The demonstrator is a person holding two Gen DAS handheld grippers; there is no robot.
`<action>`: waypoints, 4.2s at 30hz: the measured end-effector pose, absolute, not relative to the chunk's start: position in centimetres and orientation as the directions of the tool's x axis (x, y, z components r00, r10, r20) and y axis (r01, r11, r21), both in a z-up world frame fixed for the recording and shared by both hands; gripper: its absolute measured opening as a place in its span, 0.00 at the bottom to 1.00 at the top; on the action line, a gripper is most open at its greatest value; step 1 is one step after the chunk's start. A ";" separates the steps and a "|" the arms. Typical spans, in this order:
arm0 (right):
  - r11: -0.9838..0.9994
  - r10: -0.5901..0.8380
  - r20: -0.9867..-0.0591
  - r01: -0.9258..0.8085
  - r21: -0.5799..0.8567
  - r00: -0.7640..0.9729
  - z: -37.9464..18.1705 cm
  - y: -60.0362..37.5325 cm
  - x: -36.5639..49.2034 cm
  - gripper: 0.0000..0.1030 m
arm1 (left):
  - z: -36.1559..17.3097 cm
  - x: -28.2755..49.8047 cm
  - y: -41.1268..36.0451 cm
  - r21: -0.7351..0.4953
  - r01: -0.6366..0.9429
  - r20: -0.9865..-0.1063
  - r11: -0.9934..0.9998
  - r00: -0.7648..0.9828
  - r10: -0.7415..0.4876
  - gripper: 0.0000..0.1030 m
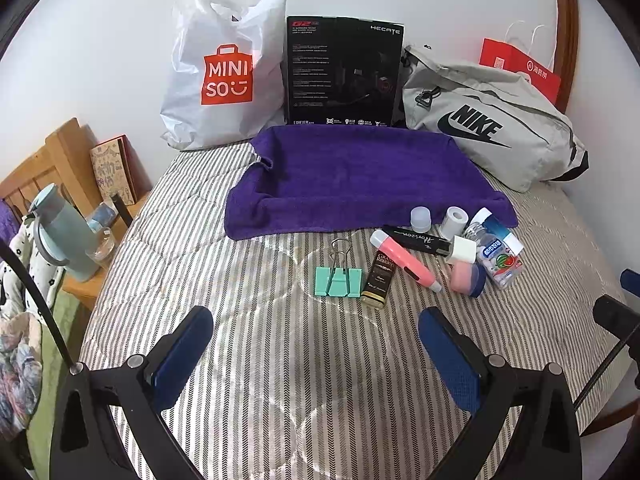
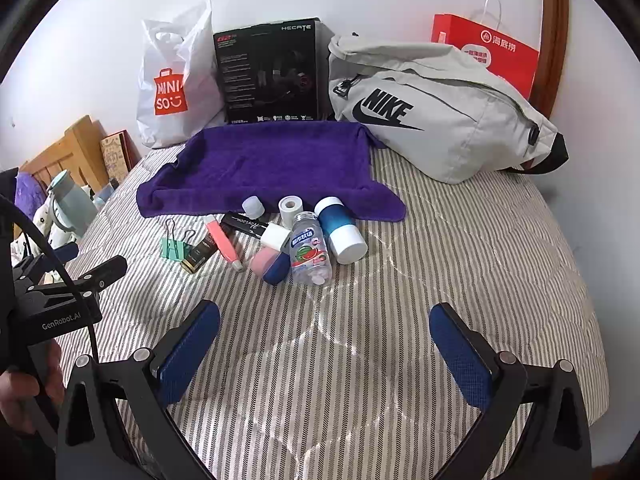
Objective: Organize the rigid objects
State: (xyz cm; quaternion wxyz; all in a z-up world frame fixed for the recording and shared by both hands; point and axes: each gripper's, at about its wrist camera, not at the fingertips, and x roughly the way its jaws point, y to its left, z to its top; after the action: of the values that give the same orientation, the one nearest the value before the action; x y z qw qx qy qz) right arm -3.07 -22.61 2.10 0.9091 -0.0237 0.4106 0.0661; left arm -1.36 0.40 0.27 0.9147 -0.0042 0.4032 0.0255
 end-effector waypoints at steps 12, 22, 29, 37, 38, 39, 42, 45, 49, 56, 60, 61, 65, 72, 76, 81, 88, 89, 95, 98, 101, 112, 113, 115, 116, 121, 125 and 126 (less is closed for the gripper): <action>0.990 0.102 -0.756 -0.143 0.012 0.647 1.9 -22.3 -3.1 1.00 | 0.3 -1.4 0.4 0.012 -0.047 -0.738 0.999 0.674 0.041 1.00; 0.991 0.100 -0.754 -0.136 0.014 0.649 2.0 -22.3 -3.2 1.00 | 0.5 -1.6 0.5 0.013 -0.048 -0.735 0.999 0.677 0.043 1.00; 0.991 0.098 -0.754 -0.133 0.014 0.649 2.0 -22.4 -3.3 1.00 | 0.6 -1.7 0.5 0.013 -0.050 -0.735 0.999 0.677 0.043 1.00; 0.990 0.102 -0.753 -0.138 0.015 0.650 2.1 -22.3 -3.6 1.00 | 0.8 -1.6 0.7 0.009 -0.047 -0.734 0.999 0.678 0.038 1.00; 0.990 0.101 -0.752 -0.138 0.014 0.652 2.1 -22.3 -3.6 1.00 | 0.9 -1.6 0.8 0.010 -0.047 -0.734 0.999 0.678 0.039 1.00; 0.990 0.101 -0.752 -0.138 0.013 0.652 2.1 -22.3 -3.7 1.00 | 0.9 -1.6 0.8 0.009 -0.047 -0.735 0.999 0.677 0.039 1.00; 0.990 0.103 -0.753 -0.140 0.014 0.650 2.1 -22.2 -3.7 1.00 | 0.9 -1.6 0.9 0.009 -0.045 -0.735 0.999 0.677 0.037 1.00; 0.990 0.104 -0.752 -0.141 0.015 0.650 2.1 -22.2 -3.8 1.00 | 0.9 -1.7 0.8 0.009 -0.046 -0.735 0.999 0.677 0.038 1.00; 0.990 0.103 -0.753 -0.139 0.015 0.649 2.1 -22.3 -3.9 1.00 | 0.9 -1.7 0.8 0.009 -0.045 -0.734 0.999 0.678 0.038 1.00; 0.990 0.102 -0.752 -0.140 0.012 0.651 2.1 -22.2 -3.9 1.00 | 0.9 -1.7 0.9 0.008 -0.045 -0.737 0.999 0.675 0.036 1.00; 0.990 0.102 -0.751 -0.141 0.012 0.652 2.1 -22.2 -4.0 1.00 | 1.0 -1.7 1.1 0.005 -0.046 -0.736 0.999 0.676 0.035 1.00; 0.990 0.103 -0.751 -0.141 0.013 0.652 2.1 -22.2 -4.0 1.00 | 1.0 -1.7 1.1 0.008 -0.048 -0.735 0.999 0.677 0.038 1.00; 0.990 0.102 -0.755 -0.142 0.012 0.647 2.0 -22.1 -4.0 1.00 | 1.0 -1.7 1.1 0.008 -0.049 -0.736 0.999 0.676 0.039 1.00; 0.989 0.105 -0.759 -0.148 0.011 0.642 1.8 -21.8 -3.8 1.00 | 0.8 -1.5 1.3 0.009 -0.051 -0.736 0.999 0.675 0.041 1.00; 0.988 0.110 -0.763 -0.151 0.017 0.637 1.6 -22.0 -3.6 1.00 | 0.4 -1.0 1.4 0.015 -0.054 -0.739 0.998 0.672 0.048 1.00; 0.989 0.107 -0.769 -0.149 0.016 0.630 1.0 -22.2 -3.0 1.00 | -0.8 0.0 1.5 0.017 -0.051 -0.746 0.999 0.664 0.047 1.00; 0.990 0.106 -0.775 -0.137 0.025 0.623 -0.1 -23.0 -2.1 1.00 | -3.1 2.5 1.7 -0.015 -0.037 -0.770 0.999 0.638 0.012 1.00; 0.991 0.105 -0.778 -0.135 0.027 0.620 -0.3 -23.2 -1.9 1.00 | -3.4 2.9 1.7 -0.016 -0.036 -0.774 0.999 0.633 0.010 1.00; 0.989 0.126 -0.787 -0.137 0.053 0.604 -1.5 -23.7 -0.8 1.00 | -5.1 5.2 1.9 -0.021 -0.031 -0.796 0.999 0.605 0.002 1.00; 0.986 0.149 -0.796 -0.149 0.074 0.587 -2.1 -23.8 -0.2 1.00 | -5.8 6.1 1.6 -0.024 -0.019 -0.805 1.000 0.593 -0.008 1.00; 0.987 0.143 -0.808 -0.147 0.070 0.572 -2.7 -23.9 0.4 1.00 | -6.4 7.0 1.3 -0.008 -0.009 -0.813 1.000 0.583 -0.001 0.98; 0.988 0.129 -0.820 -0.145 0.057 0.558 -3.7 -24.2 2.2 1.00 | -7.3 7.7 2.0 -0.025 0.029 -0.821 0.999 0.570 -0.037 0.74; 0.988 0.133 -0.817 -0.142 0.063 0.561 -3.7 -24.4 2.5 1.00 | -7.4 7.6 2.0 -0.027 0.035 -0.822 0.999 0.569 -0.042 0.68; 0.987 0.144 -0.809 -0.138 0.079 0.570 -3.7 -24.8 3.1 1.00 | -7.5 7.6 1.4 -0.007 0.048 -0.823 0.999 0.567 -0.033 0.65; 0.987 0.148 -0.806 -0.138 0.084 0.573 -3.7 -25.0 3.4 1.00 | -7.5 7.5 1.1 0.015 0.053 -0.821 0.998 0.570 -0.018 0.62; 0.985 0.162 -0.801 -0.137 0.101 0.577 -3.9 -25.8 6.0 1.00 | -7.3 7.4 0.9 -0.002 0.060 -0.817 0.998 0.575 -0.036 0.45; 0.986 0.151 -0.796 -0.147 0.079 0.587 -3.8 -25.8 8.0 1.00 | -7.2 7.1 0.6 0.017 0.065 -0.814 0.998 0.581 -0.024 0.40; 0.986 0.148 -0.795 -0.148 0.075 0.588 -3.9 -25.8 8.4 1.00 | -7.2 7.3 0.6 0.014 0.064 -0.815 0.998 0.579 -0.026 0.40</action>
State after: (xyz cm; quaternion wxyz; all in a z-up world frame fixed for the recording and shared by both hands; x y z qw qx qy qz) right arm 8.44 -25.84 -3.87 0.8910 0.0003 0.4464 0.0829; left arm 7.26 0.56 -7.20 0.8884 0.0210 0.4580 -0.0254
